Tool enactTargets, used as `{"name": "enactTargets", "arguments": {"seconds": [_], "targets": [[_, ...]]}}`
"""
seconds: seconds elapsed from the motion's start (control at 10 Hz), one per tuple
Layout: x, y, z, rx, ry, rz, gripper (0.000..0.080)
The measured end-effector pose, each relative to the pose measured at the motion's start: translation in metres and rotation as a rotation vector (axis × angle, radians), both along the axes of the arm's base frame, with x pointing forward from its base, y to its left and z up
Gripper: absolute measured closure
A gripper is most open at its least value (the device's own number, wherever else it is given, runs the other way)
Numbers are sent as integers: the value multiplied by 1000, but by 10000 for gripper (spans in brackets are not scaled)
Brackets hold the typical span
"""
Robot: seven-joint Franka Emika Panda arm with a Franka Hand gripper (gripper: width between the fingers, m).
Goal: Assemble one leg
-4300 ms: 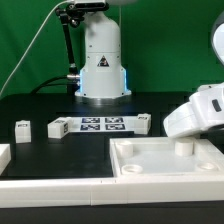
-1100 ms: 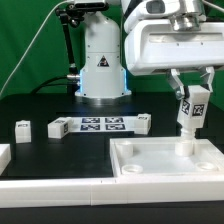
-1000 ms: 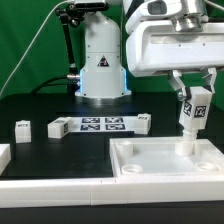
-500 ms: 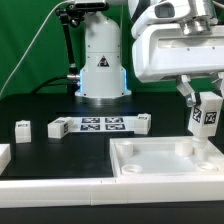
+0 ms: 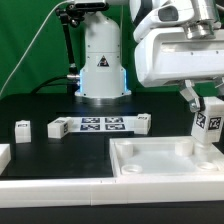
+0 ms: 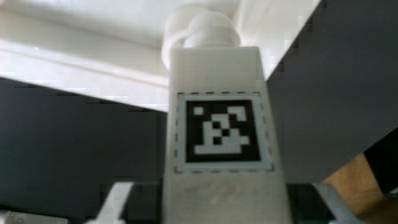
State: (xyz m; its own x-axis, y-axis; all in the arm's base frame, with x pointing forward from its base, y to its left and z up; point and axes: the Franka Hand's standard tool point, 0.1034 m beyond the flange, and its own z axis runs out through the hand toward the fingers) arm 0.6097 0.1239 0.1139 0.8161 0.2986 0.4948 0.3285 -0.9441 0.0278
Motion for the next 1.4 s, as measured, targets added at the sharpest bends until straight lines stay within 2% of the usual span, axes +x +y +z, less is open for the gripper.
{"name": "enactTargets", "arguments": {"seconds": [0.2, 0.4, 0.6, 0.9, 1.1, 1.4], "targets": [[9, -2, -4, -2, -4, 2, 506], [10, -1, -12, 0, -19, 7, 506], [8, 2, -17, 6, -40, 9, 506], [8, 0, -21, 7, -45, 5, 506], [2, -2, -28, 10, -58, 1, 506], [-3, -4, -29, 15, -87, -2, 506]]}}
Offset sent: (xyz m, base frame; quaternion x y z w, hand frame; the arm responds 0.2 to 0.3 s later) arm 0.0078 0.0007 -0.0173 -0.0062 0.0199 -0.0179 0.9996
